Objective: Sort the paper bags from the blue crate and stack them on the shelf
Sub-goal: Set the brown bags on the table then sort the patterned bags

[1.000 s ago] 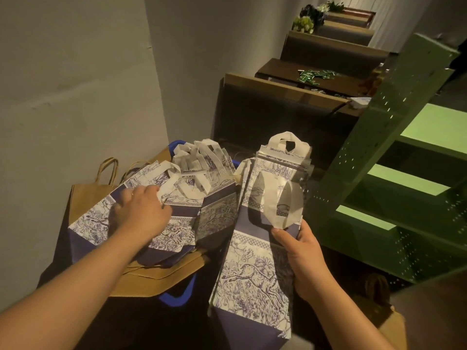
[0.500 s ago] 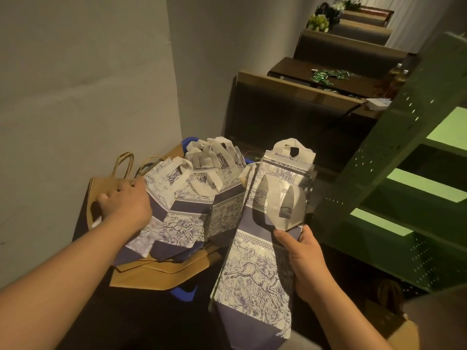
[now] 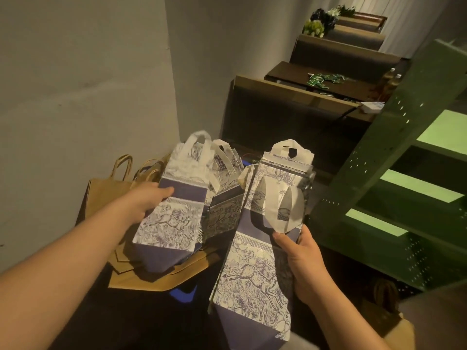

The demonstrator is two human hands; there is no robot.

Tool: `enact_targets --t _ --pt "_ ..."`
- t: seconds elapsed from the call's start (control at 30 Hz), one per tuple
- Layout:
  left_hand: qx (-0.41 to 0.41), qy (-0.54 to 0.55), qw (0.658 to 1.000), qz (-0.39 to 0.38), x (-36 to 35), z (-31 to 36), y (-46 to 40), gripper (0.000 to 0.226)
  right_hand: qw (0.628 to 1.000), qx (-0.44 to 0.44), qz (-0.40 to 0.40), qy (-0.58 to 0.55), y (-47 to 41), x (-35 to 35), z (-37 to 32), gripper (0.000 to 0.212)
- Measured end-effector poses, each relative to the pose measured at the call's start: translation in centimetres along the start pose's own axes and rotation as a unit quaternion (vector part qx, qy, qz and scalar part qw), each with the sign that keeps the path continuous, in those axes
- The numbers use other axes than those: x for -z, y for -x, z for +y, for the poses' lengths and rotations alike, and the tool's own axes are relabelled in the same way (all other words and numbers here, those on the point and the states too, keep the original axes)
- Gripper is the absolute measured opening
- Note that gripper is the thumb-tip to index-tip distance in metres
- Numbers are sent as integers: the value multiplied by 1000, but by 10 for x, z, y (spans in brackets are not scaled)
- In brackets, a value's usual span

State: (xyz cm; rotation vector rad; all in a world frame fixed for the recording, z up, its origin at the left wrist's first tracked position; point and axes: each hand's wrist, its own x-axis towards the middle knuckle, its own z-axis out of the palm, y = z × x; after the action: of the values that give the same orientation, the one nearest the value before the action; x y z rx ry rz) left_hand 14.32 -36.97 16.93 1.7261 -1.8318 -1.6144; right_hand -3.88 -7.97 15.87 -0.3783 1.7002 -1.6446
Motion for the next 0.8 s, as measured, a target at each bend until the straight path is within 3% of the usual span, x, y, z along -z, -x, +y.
enact_targets --t 0.13,0.3,0.47,0.67,0.73,0.8 --pt "7 -151 988 39 -20 -21 -7 66 1000 -7 1 7 1 6 0 38" --pt "-11 -178 983 41 -24 -34 -22 60 1000 -17 22 9 0 14 4 37" --pt "-4 -187 982 40 -26 -41 -35 91 999 -35 29 0 -2 15 7 36" --pt "-22 -160 983 87 -22 -27 -13 51 999 -43 32 -2 -3 11 5 31" --pt "-8 -92 992 87 -15 -28 -14 48 999 -39 30 -7 -2 9 3 30" --pt "36 49 998 22 -13 -27 -8 35 999 -31 23 -17 -1 7 1 27"
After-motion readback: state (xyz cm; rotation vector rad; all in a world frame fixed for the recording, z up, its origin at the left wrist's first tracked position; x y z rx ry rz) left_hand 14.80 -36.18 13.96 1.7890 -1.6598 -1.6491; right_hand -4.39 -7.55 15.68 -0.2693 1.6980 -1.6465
